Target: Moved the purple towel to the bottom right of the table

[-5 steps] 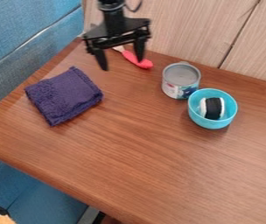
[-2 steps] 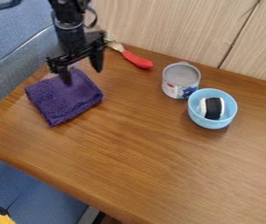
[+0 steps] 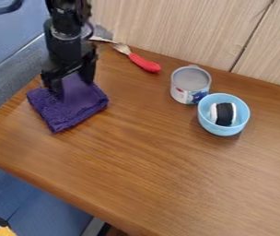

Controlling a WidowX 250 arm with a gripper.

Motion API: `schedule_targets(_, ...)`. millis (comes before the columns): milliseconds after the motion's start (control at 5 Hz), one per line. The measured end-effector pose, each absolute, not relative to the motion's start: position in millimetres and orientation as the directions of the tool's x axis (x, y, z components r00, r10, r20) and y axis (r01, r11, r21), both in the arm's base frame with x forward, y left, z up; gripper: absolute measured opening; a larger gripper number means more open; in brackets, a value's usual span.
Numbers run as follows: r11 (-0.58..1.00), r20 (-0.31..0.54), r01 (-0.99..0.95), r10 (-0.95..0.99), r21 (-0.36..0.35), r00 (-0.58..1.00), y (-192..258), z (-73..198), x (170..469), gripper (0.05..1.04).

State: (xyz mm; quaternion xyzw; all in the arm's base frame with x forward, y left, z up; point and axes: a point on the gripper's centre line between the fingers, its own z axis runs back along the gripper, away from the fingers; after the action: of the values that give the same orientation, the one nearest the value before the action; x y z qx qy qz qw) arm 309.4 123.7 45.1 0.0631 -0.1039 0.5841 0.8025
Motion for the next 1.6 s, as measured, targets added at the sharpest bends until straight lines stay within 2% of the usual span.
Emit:
schedule_targets(200,0.284,0.219,-0.959,0.935,0.004,0.278,122,33,307,1.0)
schedule_targets(400,0.287,0.186,-0.958,0.942,-0.006,0.281,118,24,309,1.0)
schedule_targets(800,0.295,0.135,-0.944,0.952,-0.149,0.276,109,20,307,1.001)
schedule_targets(1200,0.422,0.107,-0.89,0.906,-0.174,0.409,78,16,304,0.999)
schedule_targets(1600,0.641,0.095,-0.746,0.766,-0.18,0.635,16,13,310,0.999)
